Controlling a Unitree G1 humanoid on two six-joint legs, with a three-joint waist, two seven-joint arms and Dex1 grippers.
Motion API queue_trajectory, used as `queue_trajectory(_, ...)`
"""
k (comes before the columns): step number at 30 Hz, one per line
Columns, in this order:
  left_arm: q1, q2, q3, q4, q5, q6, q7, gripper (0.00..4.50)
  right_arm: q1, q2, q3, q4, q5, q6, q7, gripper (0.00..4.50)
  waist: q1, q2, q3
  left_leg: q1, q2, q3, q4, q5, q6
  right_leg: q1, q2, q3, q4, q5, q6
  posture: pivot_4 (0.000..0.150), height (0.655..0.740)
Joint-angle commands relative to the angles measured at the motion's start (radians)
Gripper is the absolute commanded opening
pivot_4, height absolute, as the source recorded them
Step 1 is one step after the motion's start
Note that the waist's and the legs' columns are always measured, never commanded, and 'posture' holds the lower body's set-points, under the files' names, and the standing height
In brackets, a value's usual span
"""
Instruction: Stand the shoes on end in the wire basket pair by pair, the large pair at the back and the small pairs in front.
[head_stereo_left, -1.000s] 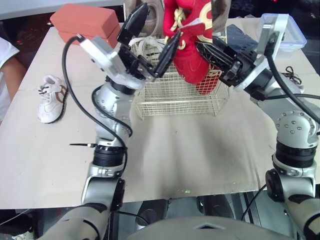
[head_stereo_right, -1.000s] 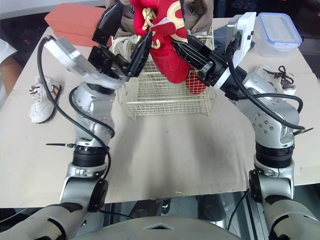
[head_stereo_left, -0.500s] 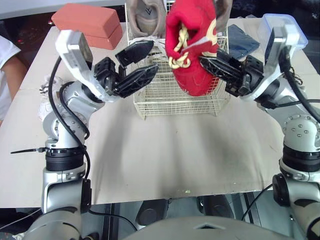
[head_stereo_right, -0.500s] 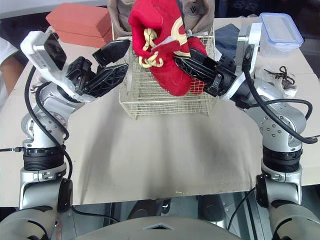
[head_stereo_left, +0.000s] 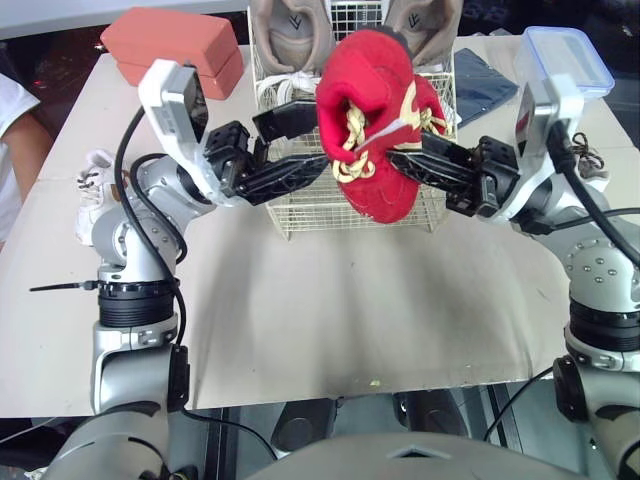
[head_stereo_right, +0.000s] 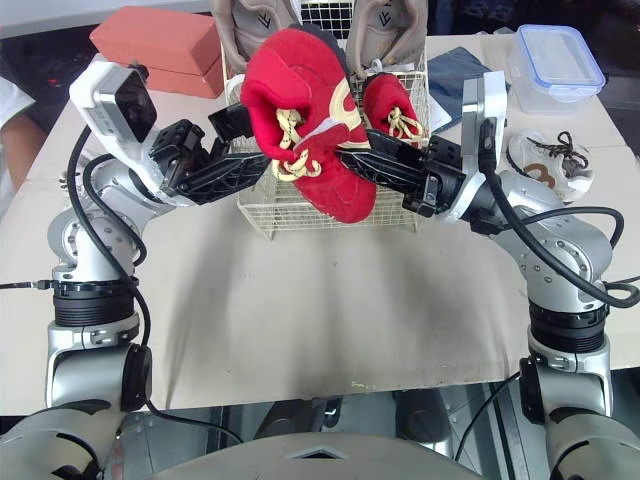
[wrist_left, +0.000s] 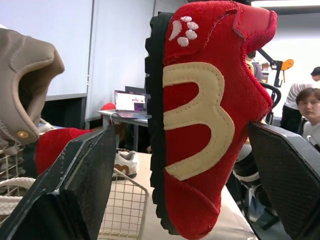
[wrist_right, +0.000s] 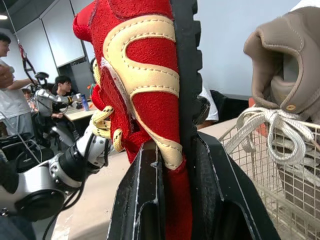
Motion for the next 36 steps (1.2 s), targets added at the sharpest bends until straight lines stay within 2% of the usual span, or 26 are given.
queue_trajectory(1, -0.033, 0.003, 0.002, 0.002, 0.005, 0.017, -0.032, 4.47, -0.005, -0.006, 0.016, -0.071, 0.041, 0.006, 0.032, 0.14, -0.001, 0.000, 0.000, 0.000, 0.000, 0.000, 0.000, 0.000, 0.000, 0.000, 0.000, 0.000, 0.000, 0.000, 0.000, 0.150, 0.7400)
queue_trajectory(8, -0.042, 0.006, -0.007, 0.001, 0.003, 0.068, -0.090, 4.47, -0.012, -0.003, 0.026, -0.093, 0.060, 0.021, 0.016, 0.14, 0.000, 0.000, 0.000, 0.000, 0.000, 0.000, 0.000, 0.000, 0.000, 0.000, 0.000, 0.000, 0.000, 0.000, 0.000, 0.150, 0.7400)
queue_trajectory(10, -0.047, -0.002, -0.009, 0.003, 0.000, 0.079, -0.099, 3.95, -0.015, 0.001, 0.030, -0.096, 0.060, 0.023, 0.007, 0.14, 0.000, 0.000, 0.000, 0.000, 0.000, 0.000, 0.000, 0.000, 0.000, 0.000, 0.000, 0.000, 0.000, 0.000, 0.000, 0.150, 0.7400)
queue_trajectory(12, -0.047, -0.005, -0.010, 0.001, -0.005, 0.094, -0.108, 3.21, -0.017, 0.003, 0.032, -0.097, 0.061, 0.023, 0.000, 0.14, 0.001, 0.000, 0.000, 0.000, 0.000, 0.000, 0.000, 0.000, 0.000, 0.000, 0.000, 0.000, 0.000, 0.000, 0.000, 0.150, 0.7400)
queue_trajectory(16, -0.045, -0.009, -0.010, -0.009, 0.000, 0.102, -0.117, 1.37, -0.021, 0.003, 0.030, -0.096, 0.064, 0.025, -0.008, 0.14, -0.001, 0.000, 0.000, 0.000, 0.000, 0.000, 0.000, 0.000, 0.000, 0.000, 0.000, 0.000, 0.000, 0.000, 0.000, 0.150, 0.7400)
queue_trajectory(19, -0.041, -0.013, -0.005, -0.014, 0.007, 0.099, -0.111, 0.50, -0.024, 0.003, 0.025, -0.092, 0.072, 0.033, -0.014, 0.14, 0.000, 0.000, 0.000, 0.000, 0.000, 0.000, 0.000, 0.000, 0.000, 0.000, 0.000, 0.000, 0.000, 0.000, 0.000, 0.150, 0.7400)
queue_trajectory(21, -0.041, -0.017, 0.000, -0.013, 0.015, 0.090, -0.104, 0.41, -0.028, 0.001, 0.023, -0.086, 0.081, 0.046, -0.022, 0.14, 0.000, 0.000, 0.000, 0.000, 0.000, 0.000, 0.000, 0.000, 0.000, 0.000, 0.000, 0.000, 0.000, 0.000, 0.000, 0.150, 0.7400)
queue_trajectory(23, -0.038, -0.024, 0.015, -0.011, 0.035, 0.071, -0.068, 0.41, -0.031, -0.003, 0.015, -0.074, 0.075, 0.049, -0.036, 1.13, 0.000, 0.000, 0.000, 0.000, 0.000, 0.000, 0.000, 0.000, 0.000, 0.000, 0.000, 0.000, 0.000, 0.000, 0.000, 0.150, 0.7400)
queue_trajectory(24, -0.038, -0.030, 0.023, -0.008, 0.048, 0.058, -0.050, 0.40, -0.031, -0.008, 0.010, -0.069, 0.059, 0.041, -0.040, 1.25, 0.000, 0.000, 0.000, 0.000, 0.000, 0.000, 0.000, 0.000, 0.000, 0.000, 0.000, 0.000, 0.000, 0.000, 0.000, 0.150, 0.7400)
queue_trajectory(25, -0.037, -0.036, 0.036, -0.005, 0.057, 0.045, -0.026, 0.40, -0.028, -0.013, -0.001, -0.064, 0.041, 0.028, -0.049, 1.92, 0.000, 0.000, 0.000, 0.000, 0.000, 0.000, 0.000, 0.000, 0.000, 0.000, 0.000, 0.000, 0.000, 0.000, 0.000, 0.150, 0.7400)
queue_trajectory(27, -0.034, -0.043, 0.064, -0.007, 0.065, 0.022, 0.004, 0.40, -0.019, -0.027, -0.016, -0.061, -0.013, -0.008, -0.065, 2.77, 0.001, 0.000, 0.000, 0.000, 0.000, 0.000, 0.000, 0.000, 0.000, 0.000, 0.000, 0.000, 0.000, 0.000, 0.000, 0.150, 0.7400)
queue_trajectory(30, -0.035, -0.058, 0.107, -0.008, 0.080, -0.028, 0.057, 0.40, 0.008, -0.066, -0.036, -0.062, -0.031, -0.021, -0.038, 4.40, 0.002, 0.000, 0.000, 0.000, 0.000, 0.000, 0.000, 0.000, 0.000, 0.000, 0.000, 0.000, 0.000, 0.000, 0.000, 0.150, 0.7400)
queue_trajectory(36, -0.044, -0.082, 0.185, -0.015, 0.136, -0.176, 0.152, 0.40, 0.077, -0.097, -0.091, -0.069, -0.109, -0.142, -0.007, 4.47, 0.003, 0.000, 0.000, 0.000, 0.000, 0.000, 0.000, 0.000, 0.000, 0.000, 0.000, 0.000, -0.001, 0.000, 0.000, 0.150, 0.7400)
